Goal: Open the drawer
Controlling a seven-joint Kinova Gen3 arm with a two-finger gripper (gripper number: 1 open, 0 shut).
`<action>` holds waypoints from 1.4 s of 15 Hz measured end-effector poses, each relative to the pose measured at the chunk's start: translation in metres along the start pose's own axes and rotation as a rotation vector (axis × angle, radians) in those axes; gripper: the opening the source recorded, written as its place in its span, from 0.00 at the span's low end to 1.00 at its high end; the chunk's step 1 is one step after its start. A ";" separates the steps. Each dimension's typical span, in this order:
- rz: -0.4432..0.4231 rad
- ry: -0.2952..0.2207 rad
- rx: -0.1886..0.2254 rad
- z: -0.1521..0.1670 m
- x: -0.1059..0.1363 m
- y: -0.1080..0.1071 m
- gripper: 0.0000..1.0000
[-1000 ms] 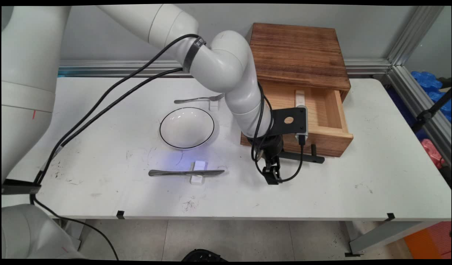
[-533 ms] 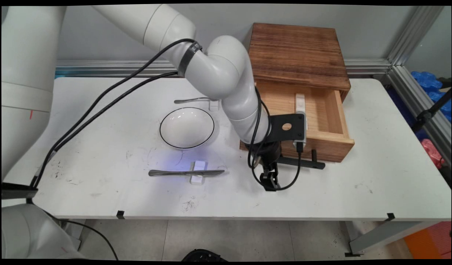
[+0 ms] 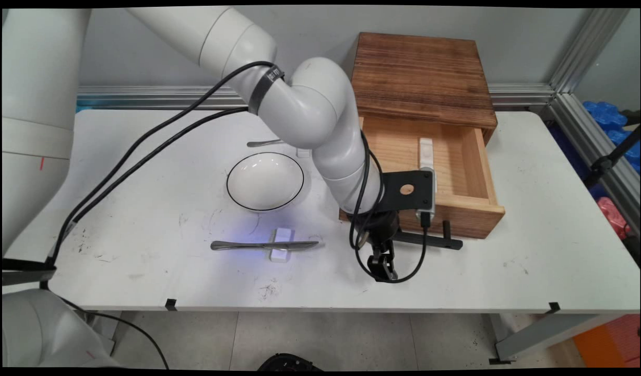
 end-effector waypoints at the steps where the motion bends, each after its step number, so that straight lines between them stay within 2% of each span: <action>1: 0.000 0.000 -0.001 0.000 0.000 0.001 1.00; 21: -0.010 -0.003 -0.032 0.000 0.003 0.022 1.00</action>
